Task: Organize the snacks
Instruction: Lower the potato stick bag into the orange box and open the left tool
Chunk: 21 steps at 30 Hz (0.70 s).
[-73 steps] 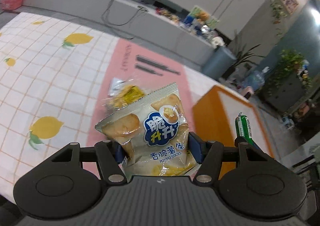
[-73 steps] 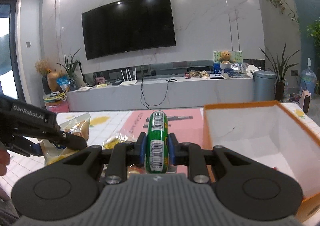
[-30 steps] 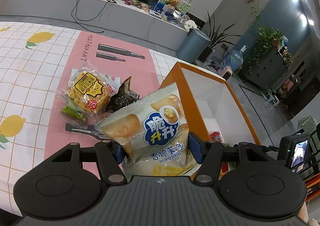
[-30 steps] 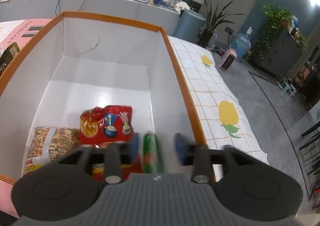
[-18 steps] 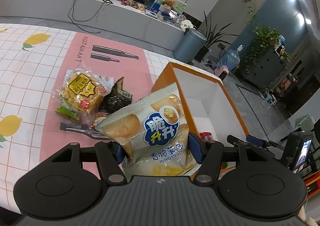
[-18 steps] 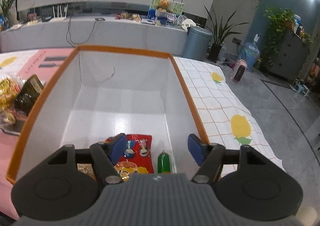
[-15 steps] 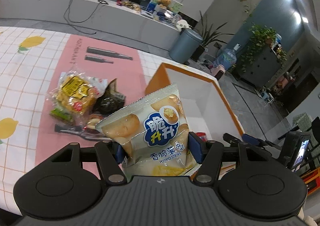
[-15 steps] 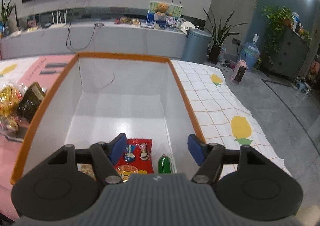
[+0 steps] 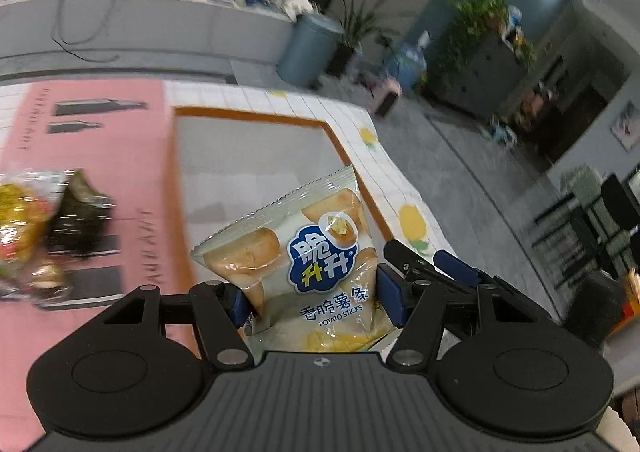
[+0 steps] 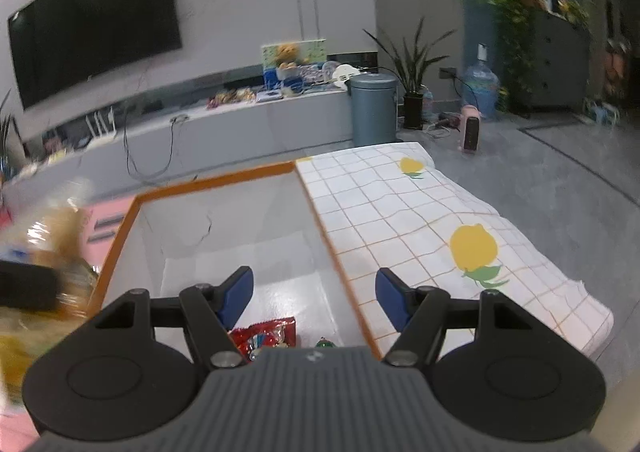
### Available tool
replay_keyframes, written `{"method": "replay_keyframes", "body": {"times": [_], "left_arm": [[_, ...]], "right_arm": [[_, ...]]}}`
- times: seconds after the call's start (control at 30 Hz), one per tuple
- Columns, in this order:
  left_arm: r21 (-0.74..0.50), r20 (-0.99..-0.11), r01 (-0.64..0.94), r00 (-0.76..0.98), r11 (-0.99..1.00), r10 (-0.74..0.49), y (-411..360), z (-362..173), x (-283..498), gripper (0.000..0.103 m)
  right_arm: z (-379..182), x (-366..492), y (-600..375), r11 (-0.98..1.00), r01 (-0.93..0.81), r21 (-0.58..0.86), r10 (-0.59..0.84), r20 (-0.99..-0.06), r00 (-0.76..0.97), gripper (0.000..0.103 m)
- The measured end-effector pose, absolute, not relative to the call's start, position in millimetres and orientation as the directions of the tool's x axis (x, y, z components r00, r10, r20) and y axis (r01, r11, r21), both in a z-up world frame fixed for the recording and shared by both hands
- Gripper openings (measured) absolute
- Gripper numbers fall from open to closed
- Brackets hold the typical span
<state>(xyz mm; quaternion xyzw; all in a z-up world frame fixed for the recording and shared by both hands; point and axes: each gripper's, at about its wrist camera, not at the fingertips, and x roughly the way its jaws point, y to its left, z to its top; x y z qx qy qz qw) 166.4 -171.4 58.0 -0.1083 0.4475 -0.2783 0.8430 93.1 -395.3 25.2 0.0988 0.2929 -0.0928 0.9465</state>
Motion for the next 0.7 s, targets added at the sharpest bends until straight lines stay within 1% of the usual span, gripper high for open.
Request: {"method": "replay_keyframes", "body": {"times": [0.07,0.17,0.2,0.23,0.33,0.5,0.6,0.63,0.67,0.7], "left_arm": [[-0.405,-0.729,0.382,0.413,0.831,-0.546,-194,49,180,0.071],[-0.323,-0.785,0.352,0.418,0.878,-0.457,-217,35,195,0.071],[-0.299,-0.795,0.352,0.423,0.887,-0.436,-222,31,199,0.071],[-0.272,-0.803,0.350,0.430,0.896,-0.412,-226,27,202,0.070],[-0.194,-0.834,0.335,0.438,0.922,-0.335,-233,15,208,0.070],[-0.167,-0.845,0.326,0.440,0.931,-0.305,-239,4,212,0.072],[-0.094,-0.839,0.337,0.480,0.937,-0.257,-244,4,204,0.081],[-0.081,-0.836,0.342,0.488,0.936,-0.251,-244,5,202,0.087],[-0.076,-0.832,0.350,0.493,0.934,-0.253,-244,7,202,0.090],[-0.083,-0.822,0.365,0.501,0.927,-0.270,-243,10,199,0.090]], "right_arm": [[25,92,-401,0.961,0.237,0.141,-0.117,-0.569,0.814,0.067],[22,90,-407,0.951,0.262,0.162,-0.125,-0.573,0.810,0.066],[22,89,-410,0.948,0.264,0.176,-0.119,-0.573,0.811,0.066],[22,89,-411,0.945,0.270,0.184,-0.120,-0.573,0.811,0.064],[23,86,-416,0.939,0.271,0.211,-0.109,-0.566,0.817,0.064],[26,85,-416,0.938,0.270,0.215,-0.109,-0.557,0.823,0.064],[24,85,-417,0.937,0.275,0.215,-0.112,-0.563,0.819,0.064],[24,86,-416,0.937,0.280,0.211,-0.116,-0.566,0.816,0.064],[23,86,-415,0.938,0.278,0.206,-0.117,-0.568,0.815,0.064],[23,86,-414,0.941,0.273,0.199,-0.116,-0.569,0.814,0.064]]}}
